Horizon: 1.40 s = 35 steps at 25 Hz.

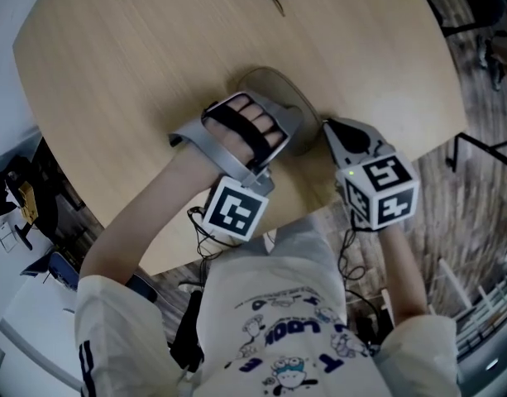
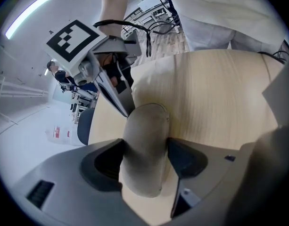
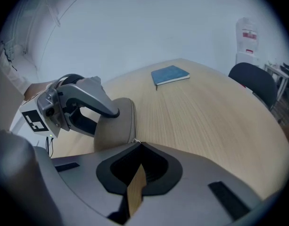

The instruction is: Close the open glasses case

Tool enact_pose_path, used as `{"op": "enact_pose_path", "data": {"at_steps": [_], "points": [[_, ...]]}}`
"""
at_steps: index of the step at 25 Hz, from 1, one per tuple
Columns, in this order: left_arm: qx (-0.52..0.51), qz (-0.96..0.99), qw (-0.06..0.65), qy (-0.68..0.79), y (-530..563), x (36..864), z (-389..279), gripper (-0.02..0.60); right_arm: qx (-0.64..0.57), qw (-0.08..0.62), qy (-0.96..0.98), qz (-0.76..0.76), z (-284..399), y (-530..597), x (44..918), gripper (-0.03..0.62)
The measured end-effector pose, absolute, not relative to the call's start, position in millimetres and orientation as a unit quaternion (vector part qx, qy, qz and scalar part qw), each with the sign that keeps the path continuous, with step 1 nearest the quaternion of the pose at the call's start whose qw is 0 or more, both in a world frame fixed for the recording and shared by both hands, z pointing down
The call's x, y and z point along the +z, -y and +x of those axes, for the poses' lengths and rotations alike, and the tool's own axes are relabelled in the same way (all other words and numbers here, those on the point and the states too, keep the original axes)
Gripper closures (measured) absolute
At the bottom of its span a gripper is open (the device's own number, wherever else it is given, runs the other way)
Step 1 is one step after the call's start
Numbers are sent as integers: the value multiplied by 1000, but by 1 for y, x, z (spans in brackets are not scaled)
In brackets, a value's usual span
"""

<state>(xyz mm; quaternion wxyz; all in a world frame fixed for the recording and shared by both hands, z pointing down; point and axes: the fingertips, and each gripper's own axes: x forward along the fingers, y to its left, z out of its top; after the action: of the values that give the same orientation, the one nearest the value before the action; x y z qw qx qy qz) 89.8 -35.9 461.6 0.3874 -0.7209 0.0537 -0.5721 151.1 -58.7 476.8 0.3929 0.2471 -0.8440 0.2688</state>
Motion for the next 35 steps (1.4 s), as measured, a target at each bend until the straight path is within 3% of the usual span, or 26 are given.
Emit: {"op": "enact_pose_path", "data": {"at_steps": [35], "points": [[-535,-745,397,-50,35,464,89,279,53,540,779,-313,2,125,487,597]]}}
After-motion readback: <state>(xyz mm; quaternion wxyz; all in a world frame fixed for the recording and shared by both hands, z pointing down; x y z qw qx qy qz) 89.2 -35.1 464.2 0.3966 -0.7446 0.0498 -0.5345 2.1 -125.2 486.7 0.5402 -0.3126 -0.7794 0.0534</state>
